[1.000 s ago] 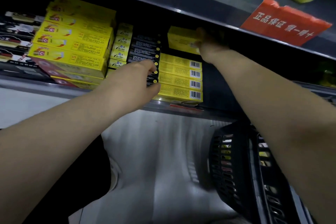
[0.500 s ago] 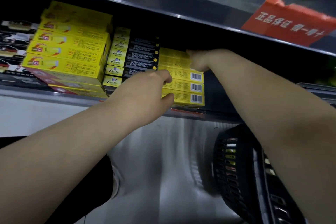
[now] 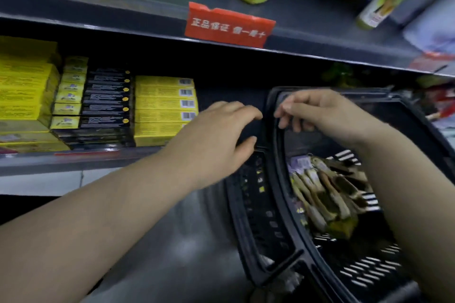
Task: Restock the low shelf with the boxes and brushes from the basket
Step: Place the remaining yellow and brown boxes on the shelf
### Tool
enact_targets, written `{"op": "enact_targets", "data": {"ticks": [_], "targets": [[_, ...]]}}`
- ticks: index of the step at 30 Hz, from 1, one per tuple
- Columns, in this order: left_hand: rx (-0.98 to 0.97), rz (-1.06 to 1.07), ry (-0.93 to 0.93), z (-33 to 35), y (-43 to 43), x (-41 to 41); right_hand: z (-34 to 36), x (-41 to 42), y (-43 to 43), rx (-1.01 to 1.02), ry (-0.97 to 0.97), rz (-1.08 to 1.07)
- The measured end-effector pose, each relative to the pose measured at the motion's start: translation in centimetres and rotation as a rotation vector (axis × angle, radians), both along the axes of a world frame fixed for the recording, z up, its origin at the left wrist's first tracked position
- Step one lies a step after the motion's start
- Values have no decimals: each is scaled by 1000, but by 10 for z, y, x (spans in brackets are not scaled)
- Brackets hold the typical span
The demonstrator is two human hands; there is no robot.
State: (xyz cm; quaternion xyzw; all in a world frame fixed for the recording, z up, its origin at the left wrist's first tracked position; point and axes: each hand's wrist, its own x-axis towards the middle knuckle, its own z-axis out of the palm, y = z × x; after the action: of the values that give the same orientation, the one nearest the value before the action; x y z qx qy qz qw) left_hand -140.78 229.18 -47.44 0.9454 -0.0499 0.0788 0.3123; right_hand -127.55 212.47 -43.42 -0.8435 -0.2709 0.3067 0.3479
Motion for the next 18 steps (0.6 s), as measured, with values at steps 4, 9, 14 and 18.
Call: {"op": "enact_targets", "data": {"ticks": [4,9,14,18], "targets": [[11,-159,-26,-1,-35,8,-46,14,-59,-209,50,-91],[86,-270,-2,-12,-56,24,-136,29,-88,-618,35,-17],[111,-273,31,-22,-60,37,-222,33,-101,-870,108,-84],[108,-257,25,-23,-58,41,-257,42,-104,-714,237,-362]]}}
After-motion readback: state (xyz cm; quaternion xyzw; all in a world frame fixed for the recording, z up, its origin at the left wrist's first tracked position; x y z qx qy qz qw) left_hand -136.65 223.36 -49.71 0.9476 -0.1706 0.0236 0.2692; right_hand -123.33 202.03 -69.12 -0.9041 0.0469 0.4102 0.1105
